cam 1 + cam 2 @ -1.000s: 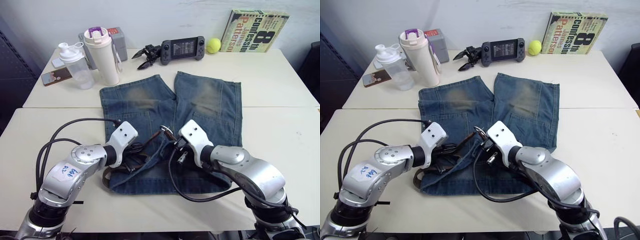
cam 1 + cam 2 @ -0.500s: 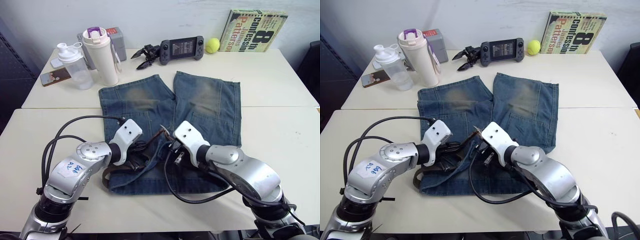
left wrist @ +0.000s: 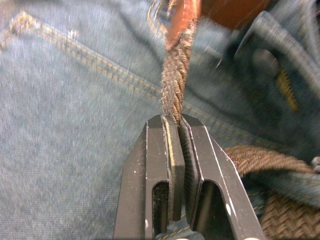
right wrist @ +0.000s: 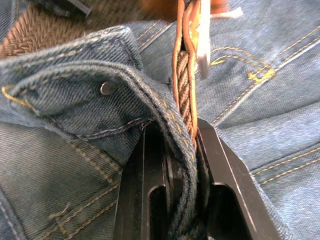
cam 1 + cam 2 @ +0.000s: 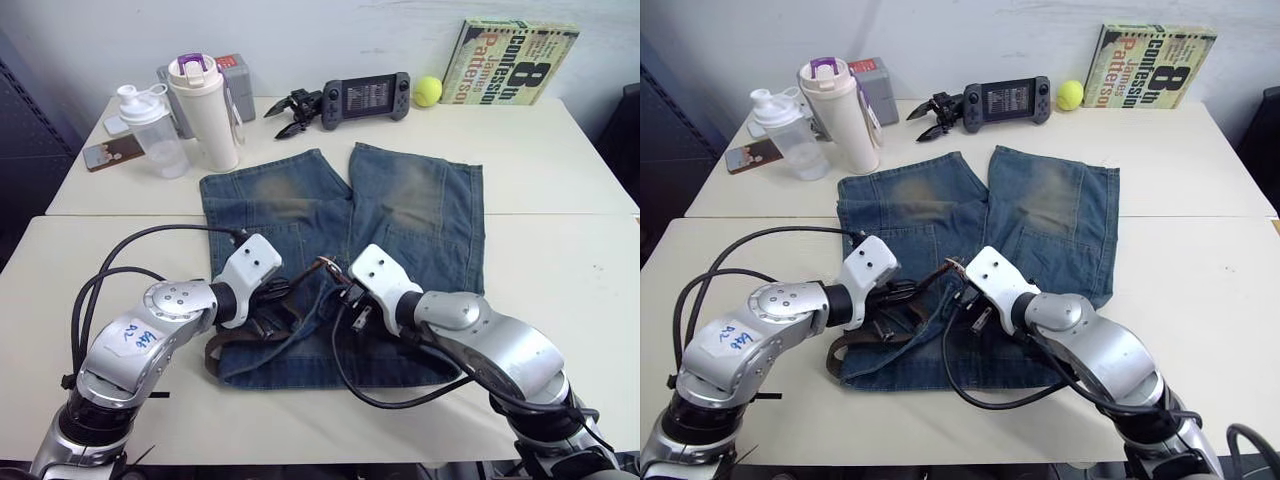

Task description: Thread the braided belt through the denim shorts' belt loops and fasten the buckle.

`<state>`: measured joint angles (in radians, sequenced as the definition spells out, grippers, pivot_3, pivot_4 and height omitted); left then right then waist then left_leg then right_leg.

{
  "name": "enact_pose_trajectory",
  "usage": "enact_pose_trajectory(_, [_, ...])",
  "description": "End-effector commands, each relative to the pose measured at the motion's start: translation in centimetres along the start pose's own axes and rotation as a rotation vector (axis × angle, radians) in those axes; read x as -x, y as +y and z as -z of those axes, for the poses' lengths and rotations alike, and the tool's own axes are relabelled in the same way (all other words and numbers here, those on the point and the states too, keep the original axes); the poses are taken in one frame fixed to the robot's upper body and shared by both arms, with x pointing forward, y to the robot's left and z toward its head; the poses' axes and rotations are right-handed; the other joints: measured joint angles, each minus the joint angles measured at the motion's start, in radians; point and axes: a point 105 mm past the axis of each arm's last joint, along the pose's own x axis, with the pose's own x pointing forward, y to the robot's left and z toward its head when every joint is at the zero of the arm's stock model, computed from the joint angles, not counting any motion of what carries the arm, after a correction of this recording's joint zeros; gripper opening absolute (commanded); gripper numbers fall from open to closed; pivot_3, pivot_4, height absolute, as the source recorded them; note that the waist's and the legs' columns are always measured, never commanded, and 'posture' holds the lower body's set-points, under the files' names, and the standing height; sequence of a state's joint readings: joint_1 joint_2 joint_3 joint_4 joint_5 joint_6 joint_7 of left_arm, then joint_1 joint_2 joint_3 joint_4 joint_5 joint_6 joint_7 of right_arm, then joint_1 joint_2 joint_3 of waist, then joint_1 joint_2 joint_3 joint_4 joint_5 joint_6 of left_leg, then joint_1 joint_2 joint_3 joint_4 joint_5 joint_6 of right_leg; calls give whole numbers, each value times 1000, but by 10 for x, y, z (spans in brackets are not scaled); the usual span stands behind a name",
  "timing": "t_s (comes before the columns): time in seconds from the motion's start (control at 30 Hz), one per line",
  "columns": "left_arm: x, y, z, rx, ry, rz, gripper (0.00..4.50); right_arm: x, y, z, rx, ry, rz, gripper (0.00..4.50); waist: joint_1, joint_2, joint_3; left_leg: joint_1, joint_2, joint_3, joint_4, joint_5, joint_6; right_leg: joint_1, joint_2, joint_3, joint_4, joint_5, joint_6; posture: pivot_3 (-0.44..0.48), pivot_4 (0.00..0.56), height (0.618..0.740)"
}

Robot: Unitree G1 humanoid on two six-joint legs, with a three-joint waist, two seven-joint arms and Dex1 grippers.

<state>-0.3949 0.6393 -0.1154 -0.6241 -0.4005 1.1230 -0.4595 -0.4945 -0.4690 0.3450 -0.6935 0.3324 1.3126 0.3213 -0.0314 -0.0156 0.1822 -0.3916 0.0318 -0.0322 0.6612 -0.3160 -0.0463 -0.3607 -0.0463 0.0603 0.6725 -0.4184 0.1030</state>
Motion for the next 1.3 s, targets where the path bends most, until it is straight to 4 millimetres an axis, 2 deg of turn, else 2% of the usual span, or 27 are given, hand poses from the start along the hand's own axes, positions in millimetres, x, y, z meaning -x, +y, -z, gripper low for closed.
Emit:
enact_pose_trajectory(0.03, [4, -4, -17, -40, -62, 1, 0, 1, 2, -1, 10, -8, -9, 11, 0, 0, 0, 0, 0, 0, 0, 0, 0, 0, 0, 0, 0, 0, 0, 0, 150, 739])
enact_pose_trajectory(0.2, [-2, -3, -14, -21, -62, -3, 0, 1, 3, -3, 18, -12, -16, 11, 0, 0, 0, 0, 0, 0, 0, 0, 0, 0, 0, 0, 0, 0, 0, 0, 150, 739])
enact_pose_trajectory(0.33, [-12, 2, -14, -12, -70, -20, 0, 4, 20, -5, 99, -17, -107, 11, 1, 0, 0, 0, 0, 0, 0, 0, 0, 0, 0, 0, 0, 0, 0, 0, 150, 739])
enact_pose_trajectory(0.47, [-23, -2, -17, -12, -88, -5, 0, 6, 33, -6, 202, -7, -176, 11, 1, 0, 0, 0, 0, 0, 1, 0, 0, 0, 0, 0, 0, 0, 0, 0, 150, 739])
enact_pose_trajectory(0.67, [-29, -19, -26, 55, -187, 69, 0, 1, 41, -1, 215, 6, -199, 11, 0, 0, 0, 0, 0, 0, 1, 0, 0, 0, 0, 0, 0, 0, 0, 0, 150, 739])
enact_pose_trajectory(0.83, [-32, -17, -12, 72, -176, 58, 0, 1, 40, 2, 217, 6, -186, 11, 0, 0, 0, 0, 1, 0, 1, 0, 0, 0, 0, 0, 0, 0, 0, 0, 150, 739])
enact_pose_trajectory(0.97, [-33, -14, -9, 64, -182, 45, 0, 9, 30, -2, 228, -31, -142, 11, 1, 0, 0, 0, 1, 0, 1, 0, 0, 1, 0, 0, 0, 0, 0, 0, 150, 739])
enact_pose_trajectory(1.03, [-36, -16, -6, 47, -180, 47, 0, 15, 26, -9, 173, -77, -122, 1012, 2, 0, 0, 0, 0, 0, 1, 0, 0, 1, 0, 0, -1, 0, 0, 0, 150, 739])
enact_pose_trajectory(1.07, [-37, -17, -6, 46, -186, 55, 0, 19, 21, -13, 155, -98, -102, 1163, 3, 0, 0, 0, 0, 0, 1, 0, 0, 1, 0, 0, -1, 0, 0, 0, 150, 739])
enact_pose_trajectory(1.1, [-38, -19, -6, 46, -191, 61, 0, 22, 18, -15, 145, -112, -89, 1529, 3, 0, 0, 0, 0, -1, 1, 0, 0, 1, 0, 0, -1, 0, 0, 0, 150, 739])
enact_pose_trajectory(1.2, [-40, -22, -7, 42, -198, 74, 0, 36, 3, -20, 134, -124, -40, 2957, 3, 0, 0, 0, 0, 0, 1, 0, 0, 1, 0, -1, -1, 0, 0, 0, 150, 739])
enact_pose_trajectory(1.27, [-42, -24, -7, 37, -203, 82, 0, 54, -15, -31, 113, -165, -2, 3722, 5, 0, 0, 0, 0, 0, 1, 0, 0, 1, 0, -1, -1, 0, 0, 0, 150, 739])
enact_pose_trajectory(1.3, [-42, -24, -7, 36, -205, 85, 0, 60, -19, -35, 109, -180, 4, 4443, 6, 0, 0, 0, -1, -1, 1, 0, 0, 1, 0, -1, 0, 0, 0, 0, 150, 739])
